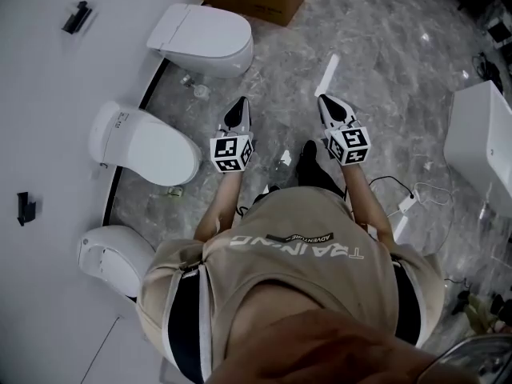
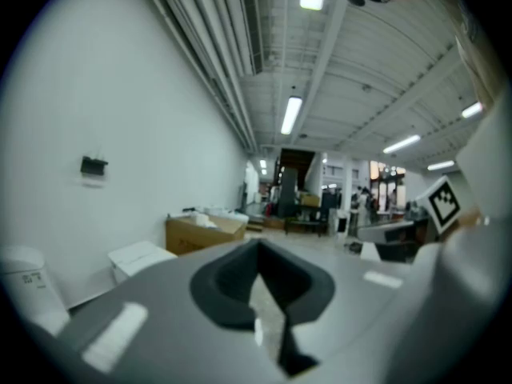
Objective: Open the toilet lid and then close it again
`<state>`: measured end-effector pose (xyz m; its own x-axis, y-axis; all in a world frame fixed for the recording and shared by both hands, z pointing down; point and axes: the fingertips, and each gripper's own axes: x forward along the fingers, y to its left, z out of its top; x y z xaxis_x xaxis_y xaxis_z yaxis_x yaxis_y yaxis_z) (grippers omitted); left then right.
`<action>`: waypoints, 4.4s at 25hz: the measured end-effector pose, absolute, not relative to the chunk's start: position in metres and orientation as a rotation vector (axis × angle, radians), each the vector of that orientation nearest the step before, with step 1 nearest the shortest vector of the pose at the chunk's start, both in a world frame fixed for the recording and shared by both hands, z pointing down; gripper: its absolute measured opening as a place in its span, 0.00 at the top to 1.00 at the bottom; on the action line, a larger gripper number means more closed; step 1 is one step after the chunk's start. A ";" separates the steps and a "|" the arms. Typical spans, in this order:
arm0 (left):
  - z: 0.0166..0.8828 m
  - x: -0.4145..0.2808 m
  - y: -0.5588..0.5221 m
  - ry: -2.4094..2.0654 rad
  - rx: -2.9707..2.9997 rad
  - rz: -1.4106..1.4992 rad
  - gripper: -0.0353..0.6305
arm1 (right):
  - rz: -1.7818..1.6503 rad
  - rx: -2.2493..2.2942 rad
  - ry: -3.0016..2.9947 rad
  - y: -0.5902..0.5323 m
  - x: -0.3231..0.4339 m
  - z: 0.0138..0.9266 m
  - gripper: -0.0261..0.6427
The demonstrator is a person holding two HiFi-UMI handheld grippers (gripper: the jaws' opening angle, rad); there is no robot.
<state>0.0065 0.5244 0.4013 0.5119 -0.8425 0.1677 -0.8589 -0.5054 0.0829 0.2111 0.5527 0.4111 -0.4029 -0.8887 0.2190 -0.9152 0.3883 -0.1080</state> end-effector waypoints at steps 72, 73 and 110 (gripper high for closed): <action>0.477 -0.041 -0.002 -2.206 1.590 0.125 0.94 | 0.353 0.124 -2.732 -0.123 0.083 0.507 0.94; 0.480 -0.043 0.001 -2.207 1.569 0.138 0.94 | 0.349 0.100 -2.724 -0.125 0.077 0.511 0.94; 0.743 -0.056 0.015 -1.703 1.569 0.518 0.94 | 0.565 0.029 -2.155 -0.083 0.064 0.776 0.94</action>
<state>-0.0563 0.0146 0.7432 0.0323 -0.6639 0.7471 -0.9675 0.1669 0.1902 0.0645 -0.0827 0.7760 -0.6104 0.1805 0.7712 -0.2214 0.8960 -0.3850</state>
